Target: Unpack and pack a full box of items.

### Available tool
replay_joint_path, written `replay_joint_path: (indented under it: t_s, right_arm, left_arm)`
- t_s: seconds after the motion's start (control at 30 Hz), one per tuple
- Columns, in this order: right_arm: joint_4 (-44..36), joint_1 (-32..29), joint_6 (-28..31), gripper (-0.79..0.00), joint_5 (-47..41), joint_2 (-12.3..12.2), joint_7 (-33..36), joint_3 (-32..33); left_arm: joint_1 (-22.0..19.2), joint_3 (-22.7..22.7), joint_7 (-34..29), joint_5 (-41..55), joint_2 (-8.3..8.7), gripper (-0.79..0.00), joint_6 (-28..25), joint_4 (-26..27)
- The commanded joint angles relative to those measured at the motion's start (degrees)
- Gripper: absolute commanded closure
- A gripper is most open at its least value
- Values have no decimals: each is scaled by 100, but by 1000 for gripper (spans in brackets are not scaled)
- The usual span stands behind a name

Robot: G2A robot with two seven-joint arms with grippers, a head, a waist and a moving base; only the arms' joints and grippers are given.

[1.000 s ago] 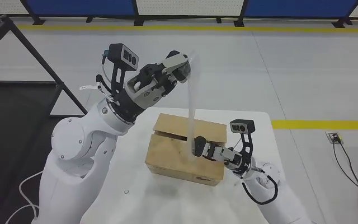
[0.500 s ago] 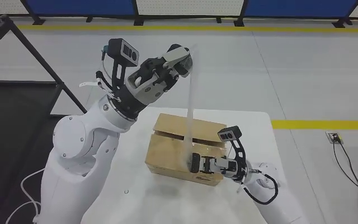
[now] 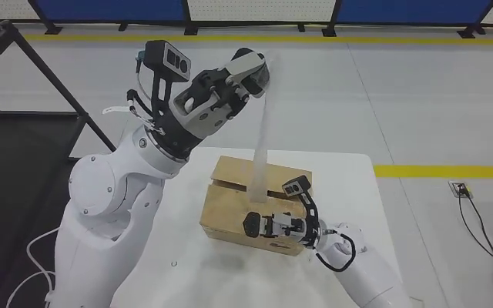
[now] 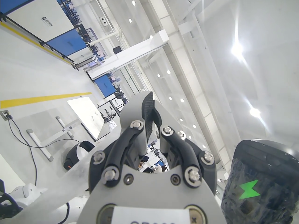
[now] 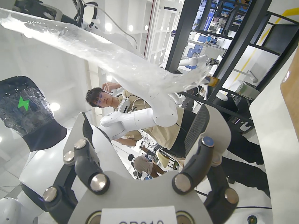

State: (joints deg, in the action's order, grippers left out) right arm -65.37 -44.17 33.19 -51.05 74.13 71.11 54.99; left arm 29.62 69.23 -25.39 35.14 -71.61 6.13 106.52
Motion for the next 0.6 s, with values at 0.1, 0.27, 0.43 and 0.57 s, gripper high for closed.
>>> replay_joint_path:
  t_s: [0.1,0.27,0.43,0.57]
  right_arm:
    - [332,14,174,-785,-527,122,-175,8]
    - [467,-72,255,-785,-1177,217,-255,225]
    - [392,-211,186,-785,-1451,271,-186,509]
    - [406,-266,21,-785,-1653,337,-21,648]
  left_arm:
    - [-48,-25,-16,-33,-15,0,1,0]
    - [-62,-26,-34,-57,-26,0,-18,-1]
    - [-61,-39,-52,-86,-37,0,-26,1]
    - [-66,-59,-61,-104,-47,0,-36,-13]
